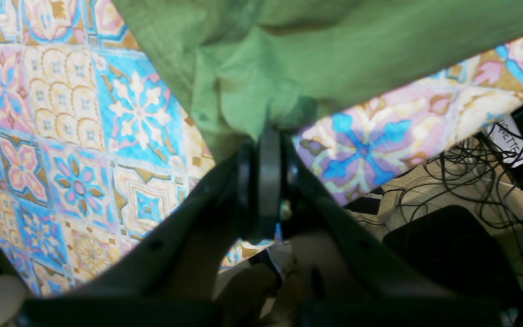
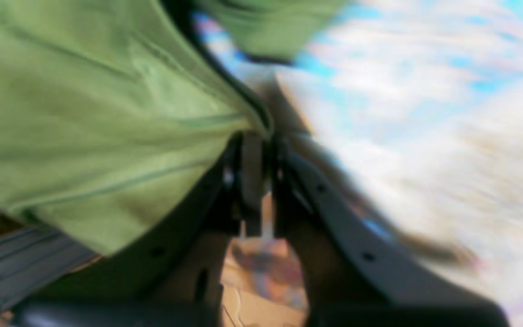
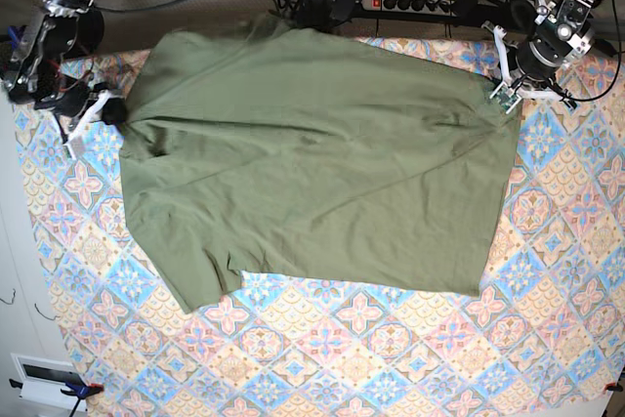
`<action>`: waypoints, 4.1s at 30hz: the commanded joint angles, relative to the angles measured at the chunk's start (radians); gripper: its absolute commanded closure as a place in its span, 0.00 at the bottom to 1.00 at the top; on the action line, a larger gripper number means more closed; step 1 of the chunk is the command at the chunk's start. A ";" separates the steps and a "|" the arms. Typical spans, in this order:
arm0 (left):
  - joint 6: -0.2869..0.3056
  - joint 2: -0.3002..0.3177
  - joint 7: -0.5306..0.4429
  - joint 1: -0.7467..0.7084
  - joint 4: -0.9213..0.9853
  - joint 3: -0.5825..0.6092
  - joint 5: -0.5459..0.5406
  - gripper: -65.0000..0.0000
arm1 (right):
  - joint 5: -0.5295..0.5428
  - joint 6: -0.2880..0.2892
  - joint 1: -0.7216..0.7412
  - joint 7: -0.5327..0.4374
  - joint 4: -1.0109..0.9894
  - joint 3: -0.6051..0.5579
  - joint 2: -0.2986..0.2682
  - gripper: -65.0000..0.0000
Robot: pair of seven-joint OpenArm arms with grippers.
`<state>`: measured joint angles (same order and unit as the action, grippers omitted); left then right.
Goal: Layout the t-shirt on the table in an organized manner, then fold the t-shirt properly
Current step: 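Pull the grasped corner outward with the right gripper to flatten the shirt, then pull the shirt edge taut between both grippers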
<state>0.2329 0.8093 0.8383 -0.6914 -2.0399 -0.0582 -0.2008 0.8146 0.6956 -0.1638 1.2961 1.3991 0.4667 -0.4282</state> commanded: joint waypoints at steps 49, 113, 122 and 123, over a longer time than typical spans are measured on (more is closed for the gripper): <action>-0.008 -0.181 -0.006 0.105 -0.012 0.119 0.005 1.00 | -0.380 0.003 0.017 -0.089 0.164 0.188 -0.094 0.63; -0.007 -0.132 -0.012 0.046 -0.037 0.111 0.179 1.00 | 0.081 0.003 -0.225 -0.063 0.053 0.235 0.002 0.98; -0.007 -0.132 -0.087 0.022 -0.037 0.117 0.218 1.00 | 0.082 0.003 -0.224 -0.063 0.055 0.294 0.002 0.98; -0.007 -0.132 -0.093 0.022 -0.037 0.119 0.237 1.00 | 0.084 0.003 -0.224 -0.063 0.055 0.303 0.002 0.98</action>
<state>0.2371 0.6647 0.7513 -0.6666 -2.0598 0.0658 0.0273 0.8837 0.6952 -0.3882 1.2469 1.4391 0.7601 -0.4015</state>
